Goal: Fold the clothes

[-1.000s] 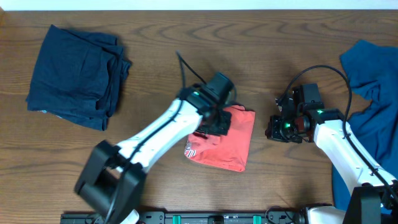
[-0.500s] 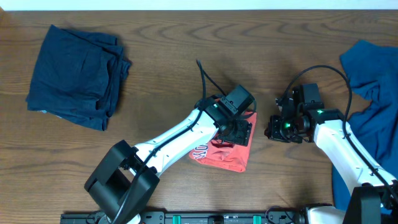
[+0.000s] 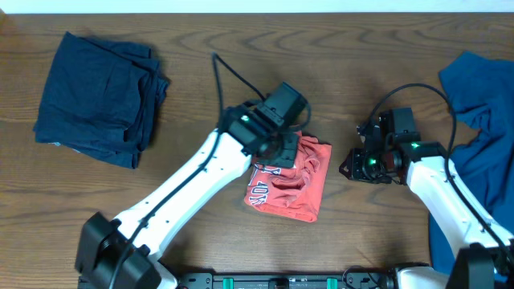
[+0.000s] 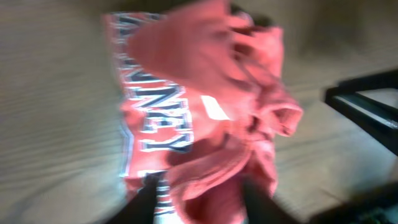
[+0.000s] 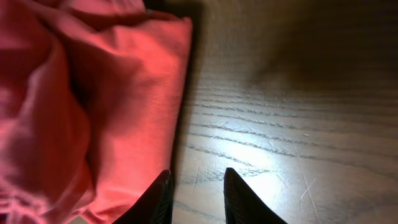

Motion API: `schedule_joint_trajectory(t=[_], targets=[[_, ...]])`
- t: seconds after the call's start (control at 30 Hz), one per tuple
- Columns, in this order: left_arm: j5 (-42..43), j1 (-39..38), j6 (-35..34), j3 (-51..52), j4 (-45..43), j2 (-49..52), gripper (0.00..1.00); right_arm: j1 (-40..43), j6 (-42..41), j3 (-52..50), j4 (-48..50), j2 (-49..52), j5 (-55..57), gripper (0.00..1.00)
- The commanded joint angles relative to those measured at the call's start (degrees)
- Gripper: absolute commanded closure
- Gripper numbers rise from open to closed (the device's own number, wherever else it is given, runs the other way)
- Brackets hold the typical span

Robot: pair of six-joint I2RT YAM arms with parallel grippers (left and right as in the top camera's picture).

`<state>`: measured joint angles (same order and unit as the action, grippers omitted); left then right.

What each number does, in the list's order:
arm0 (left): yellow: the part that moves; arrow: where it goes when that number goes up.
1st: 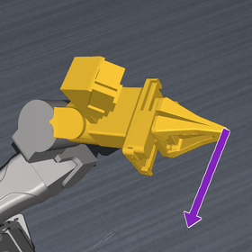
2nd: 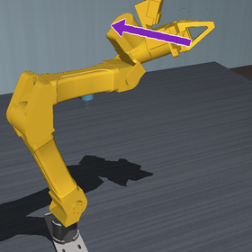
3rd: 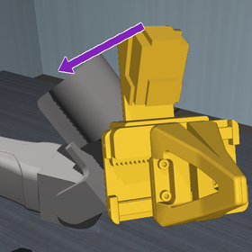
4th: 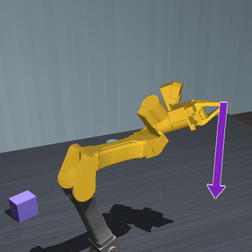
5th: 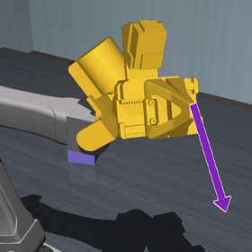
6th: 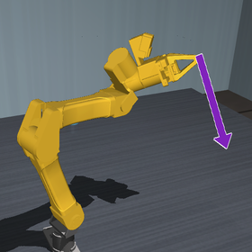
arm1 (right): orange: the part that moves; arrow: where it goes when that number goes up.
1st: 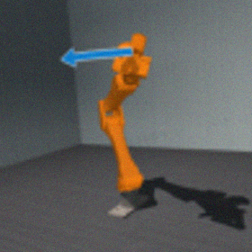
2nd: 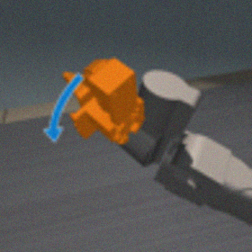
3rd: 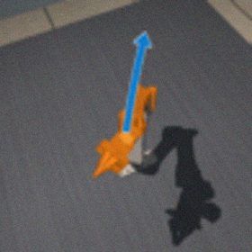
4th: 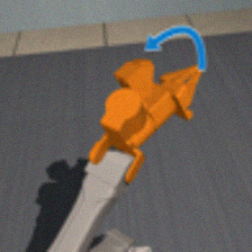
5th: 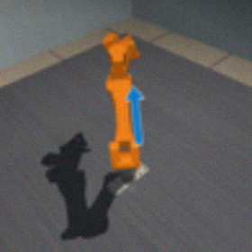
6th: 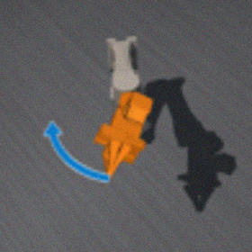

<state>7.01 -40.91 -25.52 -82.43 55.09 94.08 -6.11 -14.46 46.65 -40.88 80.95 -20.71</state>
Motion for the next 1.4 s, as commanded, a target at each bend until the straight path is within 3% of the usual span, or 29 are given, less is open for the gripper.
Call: schedule_joint_trajectory(t=[0.0, 0.17, 0.3, 0.57, 0.73, 1.1, 1.23, 1.37], targets=[[-5.6, 1.8, 0.9, 2.1, -0.7, 2.1, 0.94, 0.3, 1.2, 0.3, 0.2, -3.4, 2.5, 0.74], [-4.7, 4.0, 0.8, 5.5, -7.1, 7.7, 0.94, 0.3, 1.2, 0.3, 0.2, -6.2, 2.5, 0.75], [8.4, 3.9, 2.9, 5.4, -13.1, 12.2, 0.94, 0.4, 1.2, 0.3, 0.2, -6.8, 2.5, 0.75], [19.0, -2.1, 3.6, 5.4, -27.2, 16.2, 0.93, 0.5, 0.6, 0.3, 0.8, -6.8, 2.5, 0.78], [18.3, -3.9, 5.6, 4.9, -23.1, 13.7, 0.87, 0.5, 0.6, 0.3, 0.8, -6.8, 2.5, 0.78], [1.7, 0.8, 5.5, 4.4, -5.4, 3.5, 0.84, 0.5, 0.6, 0.3, 0.8, -6.8, 2.5, 0.78], [3.1, -0.7, 3.1, 6.3, -6.1, 5.5, 0.91, 0.5, 0.6, 0.3, 0.8, -6.8, 2.5, 0.78], [15.0, -3.8, 1.6, 7.0, -7.0, 8.4, 0.94, 0.5, 0.6, 0.3, 0.7, -6.8, 2.3, 0.78]])
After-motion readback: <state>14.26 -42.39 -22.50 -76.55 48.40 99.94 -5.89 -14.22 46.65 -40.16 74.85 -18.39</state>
